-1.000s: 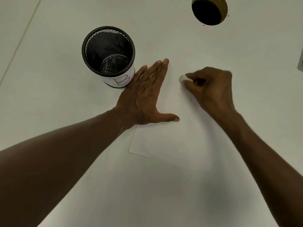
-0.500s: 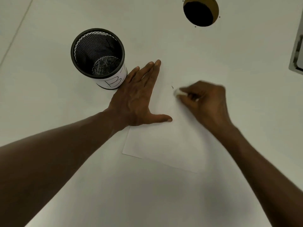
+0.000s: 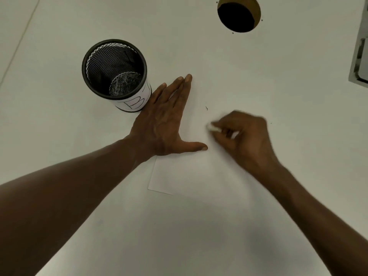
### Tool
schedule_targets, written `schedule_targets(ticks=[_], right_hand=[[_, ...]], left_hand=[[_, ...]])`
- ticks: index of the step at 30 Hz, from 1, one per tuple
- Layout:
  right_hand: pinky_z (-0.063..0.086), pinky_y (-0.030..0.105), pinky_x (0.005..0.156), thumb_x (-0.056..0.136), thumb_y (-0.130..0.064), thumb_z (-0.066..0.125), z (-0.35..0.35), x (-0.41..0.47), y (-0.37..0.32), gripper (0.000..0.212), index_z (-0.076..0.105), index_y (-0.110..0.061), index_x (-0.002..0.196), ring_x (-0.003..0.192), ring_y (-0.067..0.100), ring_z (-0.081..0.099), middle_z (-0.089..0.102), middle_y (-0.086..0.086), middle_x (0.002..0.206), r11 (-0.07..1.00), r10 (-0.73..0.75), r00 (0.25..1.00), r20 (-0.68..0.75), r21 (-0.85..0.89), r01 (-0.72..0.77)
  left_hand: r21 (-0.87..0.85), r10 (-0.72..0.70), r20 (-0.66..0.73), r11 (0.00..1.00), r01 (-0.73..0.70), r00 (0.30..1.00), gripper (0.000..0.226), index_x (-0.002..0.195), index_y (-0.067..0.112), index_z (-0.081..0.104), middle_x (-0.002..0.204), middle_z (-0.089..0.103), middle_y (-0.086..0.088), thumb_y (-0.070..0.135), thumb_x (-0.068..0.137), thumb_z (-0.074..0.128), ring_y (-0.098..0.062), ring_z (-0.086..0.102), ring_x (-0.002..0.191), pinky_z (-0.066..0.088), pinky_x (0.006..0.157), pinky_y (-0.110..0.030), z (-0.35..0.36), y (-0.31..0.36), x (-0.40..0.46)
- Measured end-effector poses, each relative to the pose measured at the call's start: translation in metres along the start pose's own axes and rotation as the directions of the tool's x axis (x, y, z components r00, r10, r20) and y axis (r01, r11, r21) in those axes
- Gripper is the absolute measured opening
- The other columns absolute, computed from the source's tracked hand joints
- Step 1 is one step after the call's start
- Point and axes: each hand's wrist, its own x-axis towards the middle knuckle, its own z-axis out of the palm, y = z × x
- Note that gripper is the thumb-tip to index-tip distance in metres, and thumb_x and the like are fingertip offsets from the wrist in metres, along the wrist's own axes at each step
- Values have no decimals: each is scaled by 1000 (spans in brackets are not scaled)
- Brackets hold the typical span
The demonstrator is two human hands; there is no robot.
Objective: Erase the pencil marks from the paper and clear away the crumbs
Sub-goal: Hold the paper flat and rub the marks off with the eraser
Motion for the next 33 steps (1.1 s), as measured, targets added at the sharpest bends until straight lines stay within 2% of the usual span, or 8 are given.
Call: schedule_targets(ticks=[2,6,10,12,22,27,30,33], right_hand=[[51,28,61,83,-15,76,-1,-7,-4,10,79,-7,89,60,12,59,69,5,71,999,-53,993,108,14,52],[51,28,61,83,-15,77,-6,19,10,11,79,-6,90,61,10,57,69,5,72,999,25,999,-33,-23,-25],[44,13,60,83,-14,77,8,-9,-10,12,78,-8,94,59,1,52,68,1,73,1000,-24,991,131,18,21],[43,11,59,84,-20,77,1,4,1,14,78,-10,94,58,0,55,68,0,72,998,40,996,85,44,-44],[52,23,66,86,-31,76,-12,16,20,15,78,-16,88,68,14,63,73,3,81,946,314,948,-49,105,-307],[52,36,66,87,-19,74,4,-2,-3,14,76,-7,82,65,19,61,69,6,71,975,217,973,-76,58,-213],[50,27,61,82,-16,78,14,-21,-19,11,78,-9,90,61,10,58,69,3,73,997,72,995,62,21,-74],[53,28,66,84,-25,78,-3,16,7,13,79,-13,88,64,9,63,72,2,76,980,190,975,-116,86,-181]], left_hand=[[5,10,4,1000,-10,1000,144,162,4,-3,173,0,-4,101,65,38,-17,1,159,5,130,-41,0,0,0],[38,32,24,999,-33,999,144,163,4,2,173,-1,-8,103,64,33,-21,0,160,7,129,-45,-2,0,1],[99,42,55,994,-48,998,144,162,3,7,172,-4,-12,104,62,26,-25,-2,160,6,129,-47,-4,0,1],[108,34,45,993,-39,998,146,162,3,5,172,-6,-12,106,61,26,-25,-3,160,5,129,-47,-3,0,1],[77,148,5,986,-148,989,128,163,5,13,173,2,-7,93,73,39,-22,1,160,7,129,-48,-3,-2,-3],[87,139,12,986,-139,990,134,162,6,16,173,4,-5,101,69,30,-20,6,159,8,129,-46,-1,-3,-2],[79,147,-1,986,-147,989,132,162,5,19,173,7,-7,99,70,29,-22,9,159,9,129,-47,0,-3,-2],[88,141,10,986,-142,990,135,162,5,17,173,4,-6,101,68,30,-21,7,159,8,129,-46,-1,-4,-1]])
